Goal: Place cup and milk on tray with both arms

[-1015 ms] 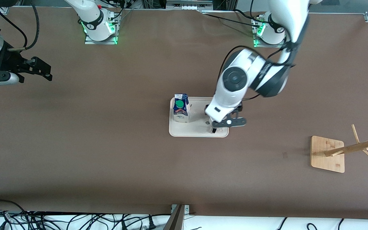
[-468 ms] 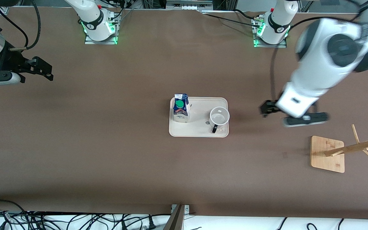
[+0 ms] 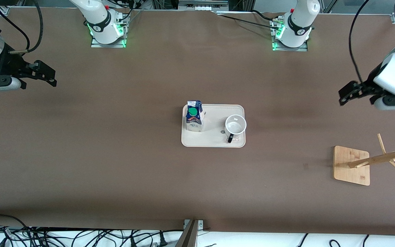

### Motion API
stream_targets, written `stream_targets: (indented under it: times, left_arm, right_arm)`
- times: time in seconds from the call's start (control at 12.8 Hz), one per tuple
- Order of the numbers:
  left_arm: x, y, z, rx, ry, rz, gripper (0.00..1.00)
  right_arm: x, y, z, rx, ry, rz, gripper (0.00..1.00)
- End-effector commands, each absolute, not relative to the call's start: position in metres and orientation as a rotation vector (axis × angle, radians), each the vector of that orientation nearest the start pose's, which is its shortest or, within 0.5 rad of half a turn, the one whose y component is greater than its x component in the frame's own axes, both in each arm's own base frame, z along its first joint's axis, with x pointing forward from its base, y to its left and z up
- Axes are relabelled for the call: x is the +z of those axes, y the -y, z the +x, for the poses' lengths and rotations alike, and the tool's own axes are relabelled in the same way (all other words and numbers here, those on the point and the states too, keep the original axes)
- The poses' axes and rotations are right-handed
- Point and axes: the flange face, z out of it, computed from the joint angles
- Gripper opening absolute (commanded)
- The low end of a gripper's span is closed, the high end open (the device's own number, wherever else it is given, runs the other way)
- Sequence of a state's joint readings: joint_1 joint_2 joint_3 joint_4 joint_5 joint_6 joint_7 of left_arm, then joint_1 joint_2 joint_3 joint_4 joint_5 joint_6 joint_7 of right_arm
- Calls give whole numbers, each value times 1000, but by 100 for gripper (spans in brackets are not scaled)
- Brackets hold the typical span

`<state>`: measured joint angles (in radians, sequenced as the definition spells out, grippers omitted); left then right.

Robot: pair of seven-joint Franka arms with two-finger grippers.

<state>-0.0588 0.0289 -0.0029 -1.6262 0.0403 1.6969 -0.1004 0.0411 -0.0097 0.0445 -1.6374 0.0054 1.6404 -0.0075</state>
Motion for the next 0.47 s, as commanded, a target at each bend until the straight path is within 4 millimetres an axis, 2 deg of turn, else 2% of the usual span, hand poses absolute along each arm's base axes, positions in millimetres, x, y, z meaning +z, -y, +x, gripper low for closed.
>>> stream_targets:
  times: [0.0,0.23,0.39]
  left_arm:
    - [585,32,559,37,-82,-3087,100]
    - [581,30,566,-4,-230,-3089,100]
    - [579,31,567,-4,-243,-3115,100]
  right_arm:
    - [609,-49,557,-28,162,-3126,100]
    - [610,-48,565,-67,158,-3130,100]
    - [611,-46,570,-107,162,-3110,100]
